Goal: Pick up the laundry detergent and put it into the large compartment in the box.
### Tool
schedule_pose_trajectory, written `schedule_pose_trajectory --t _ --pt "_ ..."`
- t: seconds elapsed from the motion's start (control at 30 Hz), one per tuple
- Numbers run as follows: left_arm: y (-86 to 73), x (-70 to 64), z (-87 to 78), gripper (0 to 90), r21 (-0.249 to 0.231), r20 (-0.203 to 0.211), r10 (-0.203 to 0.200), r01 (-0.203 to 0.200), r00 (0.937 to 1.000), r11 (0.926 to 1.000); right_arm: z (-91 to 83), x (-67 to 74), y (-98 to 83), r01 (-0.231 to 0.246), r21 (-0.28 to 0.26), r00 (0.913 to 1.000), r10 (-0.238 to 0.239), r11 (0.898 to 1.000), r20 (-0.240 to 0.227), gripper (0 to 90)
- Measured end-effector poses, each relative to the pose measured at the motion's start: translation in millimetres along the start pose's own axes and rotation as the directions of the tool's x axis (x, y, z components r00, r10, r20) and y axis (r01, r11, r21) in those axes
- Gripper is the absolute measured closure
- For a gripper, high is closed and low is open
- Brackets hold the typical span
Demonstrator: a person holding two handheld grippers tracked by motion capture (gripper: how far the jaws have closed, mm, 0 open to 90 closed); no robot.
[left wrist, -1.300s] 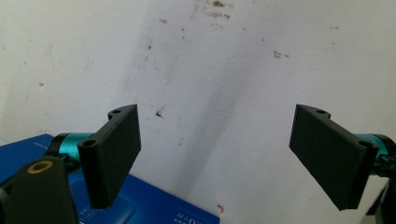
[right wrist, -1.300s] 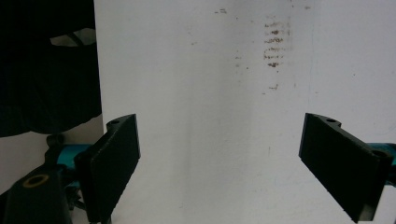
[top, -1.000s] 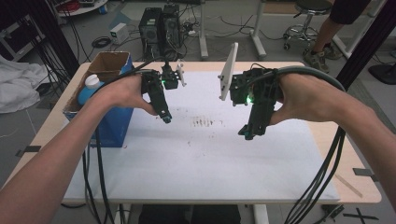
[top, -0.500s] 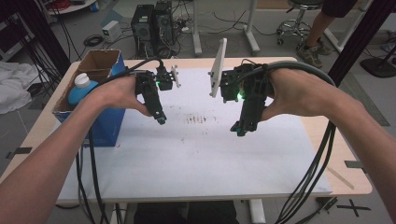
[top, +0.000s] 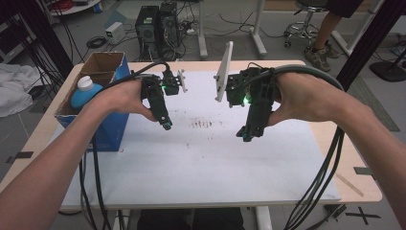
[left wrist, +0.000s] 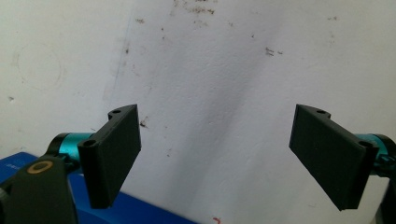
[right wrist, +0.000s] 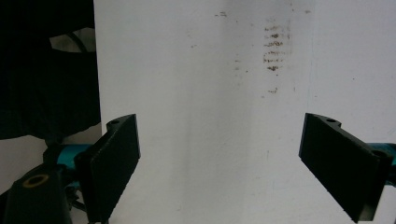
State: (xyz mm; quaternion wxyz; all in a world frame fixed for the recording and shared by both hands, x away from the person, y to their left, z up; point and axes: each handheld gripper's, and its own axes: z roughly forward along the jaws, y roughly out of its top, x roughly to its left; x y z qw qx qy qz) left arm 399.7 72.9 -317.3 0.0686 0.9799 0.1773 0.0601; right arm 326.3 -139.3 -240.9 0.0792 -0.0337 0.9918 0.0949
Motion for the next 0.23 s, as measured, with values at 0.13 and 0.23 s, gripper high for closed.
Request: schedule_pose_trajectory --t 0.13,0.23 --pt "1.0 -1.4 -0.3 16.7 -0.001 0.011 0.006 -0.006 0.9999 1.0 -0.3 -0.5 1.7 -0.001 0.001 1.0 0.001 1.0 0.002 11.6" --pt "0.5 -1.5 -1.1 16.7 0.0 0.008 0.008 -0.008 0.9999 1.0 -0.6 -0.9 2.0 -0.002 0.003 1.0 0.002 1.0 0.001 11.6"
